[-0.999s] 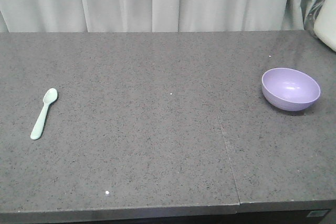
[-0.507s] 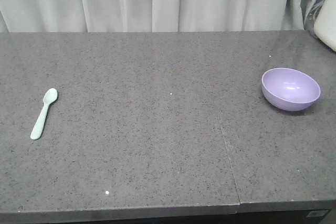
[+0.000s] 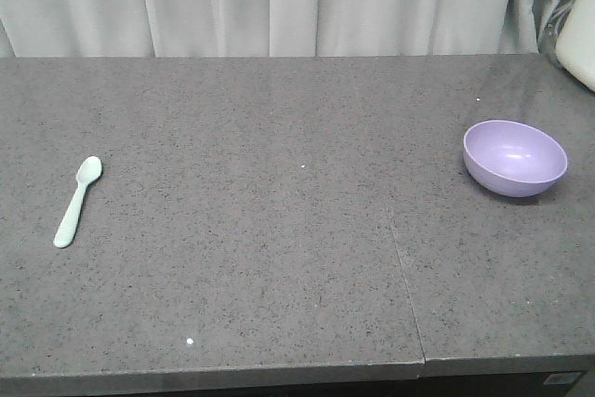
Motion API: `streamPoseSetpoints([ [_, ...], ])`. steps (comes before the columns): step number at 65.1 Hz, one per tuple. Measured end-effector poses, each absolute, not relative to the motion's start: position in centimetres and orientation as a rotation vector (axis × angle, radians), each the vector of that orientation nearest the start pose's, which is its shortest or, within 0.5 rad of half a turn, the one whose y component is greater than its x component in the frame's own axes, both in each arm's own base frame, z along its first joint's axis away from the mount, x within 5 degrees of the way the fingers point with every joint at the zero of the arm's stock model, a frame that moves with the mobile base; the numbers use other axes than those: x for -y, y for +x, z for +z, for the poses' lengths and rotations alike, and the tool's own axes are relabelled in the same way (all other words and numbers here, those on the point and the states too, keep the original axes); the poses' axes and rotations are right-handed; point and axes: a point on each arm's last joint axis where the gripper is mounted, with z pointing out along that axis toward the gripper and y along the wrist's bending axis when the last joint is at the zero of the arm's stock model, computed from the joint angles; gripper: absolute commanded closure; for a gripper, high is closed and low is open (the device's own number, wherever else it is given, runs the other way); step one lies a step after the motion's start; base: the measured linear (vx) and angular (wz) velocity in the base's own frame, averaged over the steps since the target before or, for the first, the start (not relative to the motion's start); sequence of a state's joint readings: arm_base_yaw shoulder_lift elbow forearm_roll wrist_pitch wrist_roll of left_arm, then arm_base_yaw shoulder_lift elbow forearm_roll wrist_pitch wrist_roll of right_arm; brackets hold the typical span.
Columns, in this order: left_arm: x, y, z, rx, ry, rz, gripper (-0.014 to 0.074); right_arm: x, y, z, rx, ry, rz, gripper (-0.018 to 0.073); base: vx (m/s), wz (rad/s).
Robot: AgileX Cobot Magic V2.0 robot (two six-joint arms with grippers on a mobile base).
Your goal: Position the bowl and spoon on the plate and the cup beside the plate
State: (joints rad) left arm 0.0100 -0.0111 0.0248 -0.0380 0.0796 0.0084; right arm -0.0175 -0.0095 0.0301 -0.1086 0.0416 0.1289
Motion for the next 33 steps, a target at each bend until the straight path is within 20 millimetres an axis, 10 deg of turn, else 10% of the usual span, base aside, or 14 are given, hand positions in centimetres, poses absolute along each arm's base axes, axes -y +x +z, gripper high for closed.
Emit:
streamPoseSetpoints([
  [33, -0.03, 5.66, 19.82, -1.577, -0.029, -0.018, 0.0602, 0.14, 5.69, 19.97, -1.545, 0.033, -0.001, 0.0561, 0.0, 0.0],
])
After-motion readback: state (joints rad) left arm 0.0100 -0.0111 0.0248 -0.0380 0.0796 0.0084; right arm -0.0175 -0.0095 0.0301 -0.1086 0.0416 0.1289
